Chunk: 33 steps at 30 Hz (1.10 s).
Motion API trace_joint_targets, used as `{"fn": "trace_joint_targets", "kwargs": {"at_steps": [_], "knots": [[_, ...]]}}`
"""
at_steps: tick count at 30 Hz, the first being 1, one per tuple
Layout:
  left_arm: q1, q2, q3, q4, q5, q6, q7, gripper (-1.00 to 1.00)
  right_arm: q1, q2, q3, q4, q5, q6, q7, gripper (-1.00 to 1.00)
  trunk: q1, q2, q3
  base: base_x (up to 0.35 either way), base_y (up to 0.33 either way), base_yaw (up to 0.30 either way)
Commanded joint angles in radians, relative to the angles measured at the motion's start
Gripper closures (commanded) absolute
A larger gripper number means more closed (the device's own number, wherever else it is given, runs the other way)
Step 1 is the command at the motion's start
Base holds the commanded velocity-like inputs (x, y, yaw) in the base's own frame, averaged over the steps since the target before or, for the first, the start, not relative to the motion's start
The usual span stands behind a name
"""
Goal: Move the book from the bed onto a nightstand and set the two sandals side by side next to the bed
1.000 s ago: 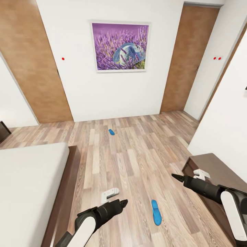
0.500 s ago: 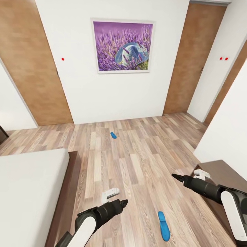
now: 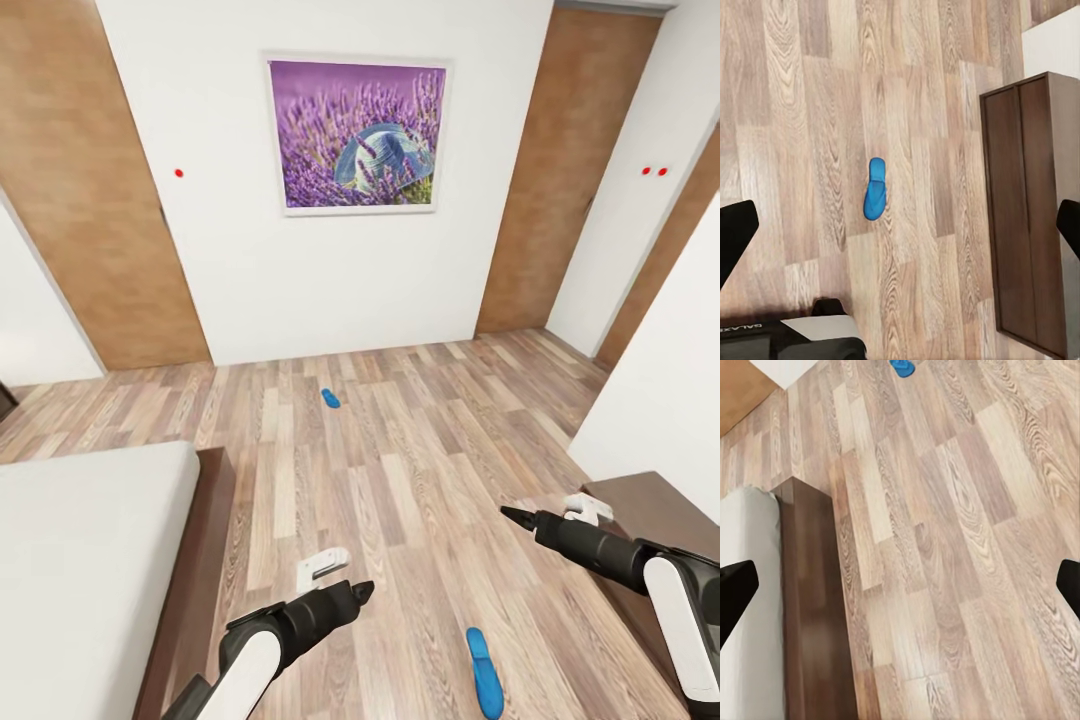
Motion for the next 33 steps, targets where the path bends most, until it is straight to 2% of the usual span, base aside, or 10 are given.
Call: {"fn": "trace_joint_targets", "kwargs": {"at_steps": [1, 19, 33], "knots": [[-0.001, 0.0, -0.001, -0.002, 0.01, 0.0, 0.01, -1.0, -0.001, 0.0, -0.001, 0.0, 0.009, 0.004, 0.01, -1.0, 0.001, -0.002, -0.002, 0.035, 0.015, -0.111], [-0.001, -0.001, -0.001, -0.002, 0.011, 0.001, 0.01, -1.0, -0.001, 0.0, -0.004, 0.0, 0.009, 0.004, 0.01, -1.0, 0.001, -0.002, -0.002, 0.013, 0.005, -0.19], [-0.001, -0.001, 0.0, -0.002, 0.011, 0.002, 0.01, -1.0, -0.001, 0.0, -0.005, 0.0, 0.009, 0.004, 0.01, -1.0, 0.001, -0.002, -0.002, 0.024, -0.007, -0.043]]}}
